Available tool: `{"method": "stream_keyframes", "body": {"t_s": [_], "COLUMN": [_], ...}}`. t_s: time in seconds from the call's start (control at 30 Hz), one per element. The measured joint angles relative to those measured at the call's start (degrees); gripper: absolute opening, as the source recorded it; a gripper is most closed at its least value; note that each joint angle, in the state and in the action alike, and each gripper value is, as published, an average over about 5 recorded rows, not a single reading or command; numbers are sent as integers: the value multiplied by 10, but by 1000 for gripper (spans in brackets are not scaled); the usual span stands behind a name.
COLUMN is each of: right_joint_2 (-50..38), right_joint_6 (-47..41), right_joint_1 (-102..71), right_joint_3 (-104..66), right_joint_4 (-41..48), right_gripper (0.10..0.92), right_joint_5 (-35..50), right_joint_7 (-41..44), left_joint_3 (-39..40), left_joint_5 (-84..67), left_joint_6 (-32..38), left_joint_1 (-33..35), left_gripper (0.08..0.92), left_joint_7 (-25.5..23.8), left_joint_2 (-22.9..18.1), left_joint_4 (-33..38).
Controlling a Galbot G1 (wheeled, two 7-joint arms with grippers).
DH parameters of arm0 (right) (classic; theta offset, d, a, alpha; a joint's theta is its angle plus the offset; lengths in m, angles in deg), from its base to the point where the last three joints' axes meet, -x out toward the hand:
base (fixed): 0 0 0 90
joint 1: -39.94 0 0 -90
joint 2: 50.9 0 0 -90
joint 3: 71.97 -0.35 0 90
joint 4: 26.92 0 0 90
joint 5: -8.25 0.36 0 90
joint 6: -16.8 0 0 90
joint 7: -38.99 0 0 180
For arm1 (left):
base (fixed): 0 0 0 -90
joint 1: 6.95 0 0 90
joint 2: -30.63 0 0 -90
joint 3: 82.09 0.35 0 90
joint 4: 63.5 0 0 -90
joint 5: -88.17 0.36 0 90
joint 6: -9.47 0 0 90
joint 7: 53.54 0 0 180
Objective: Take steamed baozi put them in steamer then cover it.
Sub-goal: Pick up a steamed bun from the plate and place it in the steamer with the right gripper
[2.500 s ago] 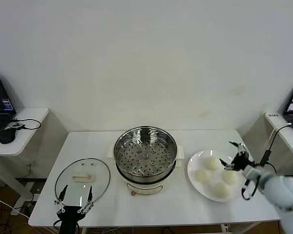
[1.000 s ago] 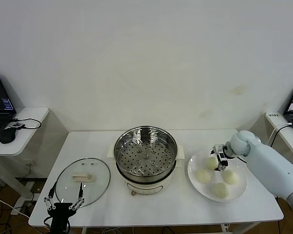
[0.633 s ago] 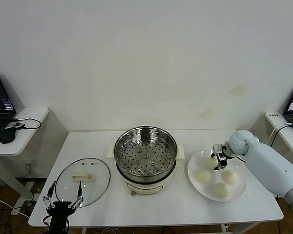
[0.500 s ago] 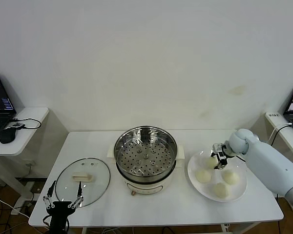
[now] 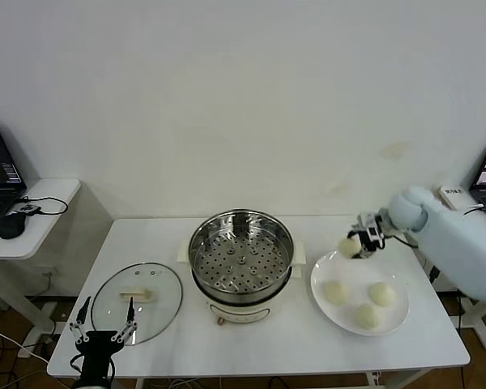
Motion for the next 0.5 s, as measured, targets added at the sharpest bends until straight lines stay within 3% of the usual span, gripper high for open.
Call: {"method": "stream_keyframes", "body": {"t_s": [0.5], "right_joint_2": [125], "right_joint_6": [48], "right_joint_1": [177], "right_joint_3": [164], "right_joint_4": [-6], "right_gripper": [627], "right_joint_5": [116], "right_joint_7": [-35], "left_joint_3": [-3], "left_joint_5": [-24], "left_joint_6": [-2], "left_joint_1": [-5], "left_gripper": [823], "left_joint_7": [7], "left_joint_2": [-1], "left_joint_4": [10]}}
